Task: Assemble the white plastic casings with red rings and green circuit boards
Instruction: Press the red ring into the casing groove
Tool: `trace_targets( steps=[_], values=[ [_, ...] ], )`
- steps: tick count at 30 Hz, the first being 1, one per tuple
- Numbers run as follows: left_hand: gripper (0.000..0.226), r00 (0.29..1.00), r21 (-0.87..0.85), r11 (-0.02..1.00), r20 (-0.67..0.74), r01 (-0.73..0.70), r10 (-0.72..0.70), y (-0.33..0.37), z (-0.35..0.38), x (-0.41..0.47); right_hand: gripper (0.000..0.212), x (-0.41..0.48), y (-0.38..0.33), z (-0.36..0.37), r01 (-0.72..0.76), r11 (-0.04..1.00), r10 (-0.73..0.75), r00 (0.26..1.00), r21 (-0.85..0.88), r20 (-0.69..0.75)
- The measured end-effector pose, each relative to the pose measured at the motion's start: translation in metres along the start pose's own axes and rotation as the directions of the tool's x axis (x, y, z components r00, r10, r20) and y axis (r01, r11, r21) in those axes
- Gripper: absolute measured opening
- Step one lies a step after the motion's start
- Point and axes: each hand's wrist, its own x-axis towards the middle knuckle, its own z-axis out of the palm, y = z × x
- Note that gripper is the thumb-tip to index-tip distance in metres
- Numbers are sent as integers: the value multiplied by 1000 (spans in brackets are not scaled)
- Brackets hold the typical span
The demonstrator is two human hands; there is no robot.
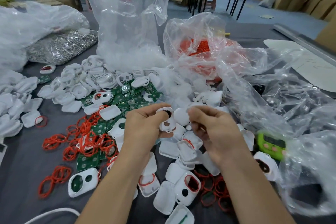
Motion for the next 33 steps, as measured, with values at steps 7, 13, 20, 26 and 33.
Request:
trace_targets(
  steps=[7, 13, 20, 26, 33],
  values=[
    [28, 1000, 8, 1000, -21, -11, 11, -3, 2, 0, 28, -4, 7, -1, 21, 999, -19, 998, -28, 51],
    [26, 1000, 23, 1000, 11, -16, 15, -6, 3, 1, 21, -6, 15, -1, 265, 861, -258, 963, -434, 78],
    [30, 999, 32, 999, 39, 7, -8, -7, 7, -1, 9, -14, 22, 5, 427, 502, -458, 869, -752, 187],
    [33, 997, 29, 999, 66, 41, -43, -6, 8, -3, 6, -15, 25, 11, 444, 361, -508, 831, -820, 226],
    [28, 993, -85, 992, 79, 93, -86, -5, 8, -5, 5, -13, 34, 16, 395, 446, -571, 817, -804, 84]
  ],
)
